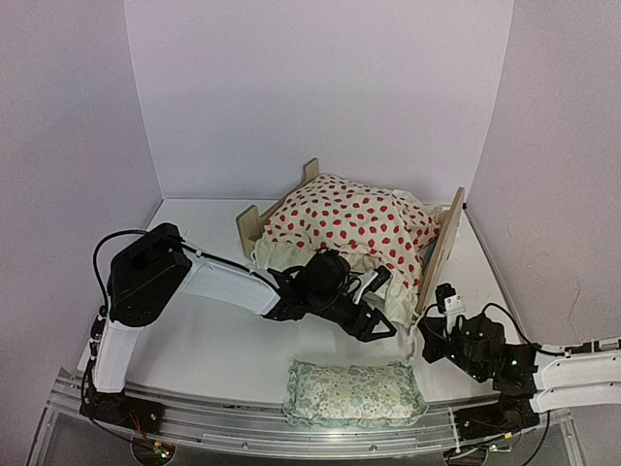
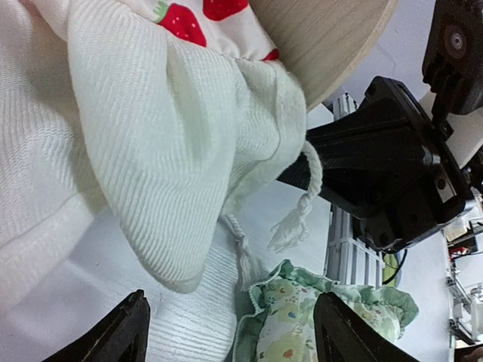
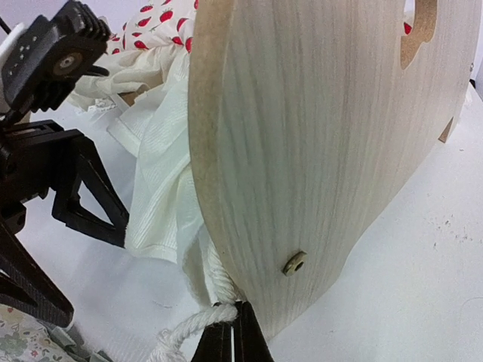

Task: Set up the pet bed
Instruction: Tie the right ropes of the mattress at the bed frame.

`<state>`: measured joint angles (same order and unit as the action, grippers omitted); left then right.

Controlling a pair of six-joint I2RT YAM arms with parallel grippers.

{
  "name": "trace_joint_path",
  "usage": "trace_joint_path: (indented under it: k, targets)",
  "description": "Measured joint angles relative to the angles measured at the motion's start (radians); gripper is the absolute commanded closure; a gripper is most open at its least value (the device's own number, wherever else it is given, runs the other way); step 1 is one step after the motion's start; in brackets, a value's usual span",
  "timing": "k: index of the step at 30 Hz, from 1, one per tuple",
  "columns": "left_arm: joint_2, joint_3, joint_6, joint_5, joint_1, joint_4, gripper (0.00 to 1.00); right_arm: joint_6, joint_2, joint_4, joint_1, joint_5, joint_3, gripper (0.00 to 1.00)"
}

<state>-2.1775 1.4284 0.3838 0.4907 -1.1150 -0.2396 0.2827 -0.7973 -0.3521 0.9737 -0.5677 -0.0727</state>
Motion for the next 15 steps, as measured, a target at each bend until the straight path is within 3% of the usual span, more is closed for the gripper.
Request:
trace_joint_path:
  k: [5, 15]
  targets:
    - [0.005, 0.0, -0.138, -0.118, -0.055, 0.037, 0.3, 0.07, 0.067, 0.066, 0.0, -0.025, 0.0, 1.0]
    - [-0.087, 0.143, -0.232, -0.156, -0.128, 0.066, 0.38, 0.164, 0.18, 0.189, 0.002, -0.054, 0.017, 1.0]
